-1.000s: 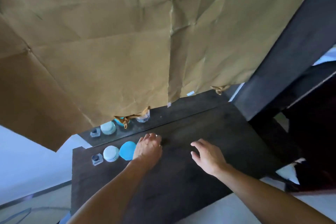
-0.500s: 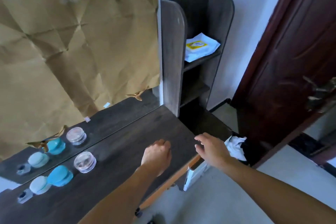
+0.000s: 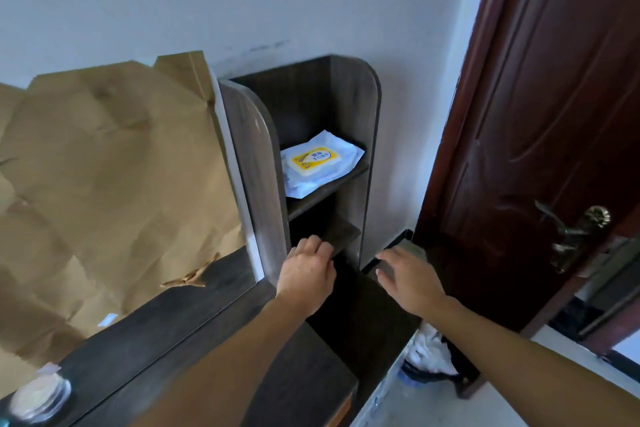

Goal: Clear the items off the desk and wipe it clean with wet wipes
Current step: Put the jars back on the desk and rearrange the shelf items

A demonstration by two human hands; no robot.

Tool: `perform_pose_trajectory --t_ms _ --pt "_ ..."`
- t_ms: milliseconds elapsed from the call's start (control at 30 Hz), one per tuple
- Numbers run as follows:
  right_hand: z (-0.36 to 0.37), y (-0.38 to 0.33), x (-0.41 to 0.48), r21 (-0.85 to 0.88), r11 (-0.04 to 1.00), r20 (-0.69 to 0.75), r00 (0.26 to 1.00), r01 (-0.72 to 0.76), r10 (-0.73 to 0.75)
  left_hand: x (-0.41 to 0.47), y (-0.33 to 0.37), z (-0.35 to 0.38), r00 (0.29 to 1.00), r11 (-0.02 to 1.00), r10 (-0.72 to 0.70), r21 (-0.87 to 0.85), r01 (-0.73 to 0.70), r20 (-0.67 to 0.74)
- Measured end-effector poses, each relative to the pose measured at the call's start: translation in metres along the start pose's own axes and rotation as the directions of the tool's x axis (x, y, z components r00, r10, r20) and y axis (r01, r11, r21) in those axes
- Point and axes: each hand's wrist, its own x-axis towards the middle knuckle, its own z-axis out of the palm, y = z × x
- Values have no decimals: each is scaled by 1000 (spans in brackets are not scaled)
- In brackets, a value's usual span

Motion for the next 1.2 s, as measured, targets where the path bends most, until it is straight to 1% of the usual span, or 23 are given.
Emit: perform_pose_trajectory --t_ms 100,167,233,333,400,467,500,567,667,767,867,967,1033,1100,1200 --pt "-15 8 41 1 1000 -62 998 20 -20 48 -5 -7 991 999 18 33 -14 -131" --pt "-25 10 69 7 999 -119 992 43 -42 74 -7 -16 984 998 15 63 -4 -179" --pt "-36 11 98 12 997 -184 980 75 -71 97 -11 -22 979 991 4 131 23 -202" --pt "-52 9 142 48 987 -294 947 153 -132 124 -14 -23 977 965 -104 220 145 -189" --pt "-60 6 169 64 974 -344 921 219 -184 135 -10 -20 961 946 -195 222 238 -197" --pt "-61 4 195 93 956 -336 913 278 -232 143 -6 -17 924 921 -332 144 361 -191" --pt "-59 2 207 109 948 -318 914 298 -251 148 -6 -15 893 896 -415 96 434 -173" --pt "-51 1 227 118 941 -270 922 318 -277 158 -8 -12 825 829 -541 58 556 -166" --pt "-38 2 251 116 956 -145 957 270 -253 167 -8 -4 735 736 -658 63 674 -165" --pt "-31 6 265 103 957 -77 962 270 -263 169 -4 3 643 644 -747 56 763 -169" --pt "-32 11 270 136 949 -58 959 284 -279 171 1 8 594 599 -769 60 799 -234" --pt "-35 9 273 297 895 -78 943 332 -324 177 6 9 599 619 -745 29 785 -293" --pt "-37 7 273 391 839 -140 925 379 -353 181 12 5 599 623 -742 22 782 -301" --pt "-40 9 270 454 796 -221 916 400 -334 182 22 0 608 631 -727 38 775 -320" --pt "-50 16 262 475 763 -349 890 439 -295 172 43 -7 661 685 -661 73 725 -355"
